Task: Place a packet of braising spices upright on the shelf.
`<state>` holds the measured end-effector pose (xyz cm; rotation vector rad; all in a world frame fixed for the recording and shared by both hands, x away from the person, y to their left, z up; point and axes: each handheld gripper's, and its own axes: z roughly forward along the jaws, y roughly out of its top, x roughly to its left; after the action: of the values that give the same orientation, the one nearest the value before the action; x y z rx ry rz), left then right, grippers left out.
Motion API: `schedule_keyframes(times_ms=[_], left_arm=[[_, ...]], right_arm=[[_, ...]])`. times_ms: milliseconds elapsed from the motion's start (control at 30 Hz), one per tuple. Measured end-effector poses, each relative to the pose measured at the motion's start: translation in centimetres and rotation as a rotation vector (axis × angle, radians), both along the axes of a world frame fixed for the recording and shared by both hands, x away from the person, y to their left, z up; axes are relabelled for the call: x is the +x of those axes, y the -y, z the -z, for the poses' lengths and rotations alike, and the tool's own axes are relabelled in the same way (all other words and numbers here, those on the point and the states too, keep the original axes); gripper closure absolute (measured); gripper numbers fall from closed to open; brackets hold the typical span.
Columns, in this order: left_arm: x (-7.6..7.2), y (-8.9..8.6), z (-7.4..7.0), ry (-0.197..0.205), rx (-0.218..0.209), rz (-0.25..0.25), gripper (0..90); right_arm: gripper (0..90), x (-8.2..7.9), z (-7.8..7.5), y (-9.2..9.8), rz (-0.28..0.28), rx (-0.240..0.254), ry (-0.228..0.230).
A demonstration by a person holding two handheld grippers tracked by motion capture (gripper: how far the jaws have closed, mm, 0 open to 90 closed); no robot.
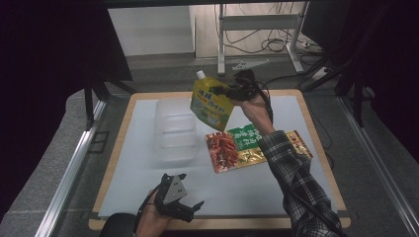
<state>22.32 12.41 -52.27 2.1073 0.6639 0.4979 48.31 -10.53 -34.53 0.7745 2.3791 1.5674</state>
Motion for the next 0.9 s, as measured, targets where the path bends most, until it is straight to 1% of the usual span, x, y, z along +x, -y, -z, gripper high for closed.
schedule_keyframes(times_ms=[333,433,467,667,900], left_arm=[[0.0,0.1,0.0,0.004,0.0,0.01,0.0],[0.0,0.2,0.0,0.003,0.0,0.012,0.0],[0.0,0.2,0.0,0.004,-0.001,0.012,0.0],[0.1,0.1,0.0,0.002,-0.007,0.015,0.0],[0.0,0.1,-0.1,0.006,-0.007,0.018,0.0]], right_arm=[[88.0,2.2,0.3,-1.9,0.001,0.019,-0.002],[87.9,2.7,0.3,-2.4,0.002,0.025,0.002],[88.0,3.0,0.3,-2.7,0.0,0.026,0.011],[88.0,3.8,0.2,-3.8,-0.009,0.037,0.012],[88.0,4.6,0.2,-5.7,-0.028,0.04,0.02]])
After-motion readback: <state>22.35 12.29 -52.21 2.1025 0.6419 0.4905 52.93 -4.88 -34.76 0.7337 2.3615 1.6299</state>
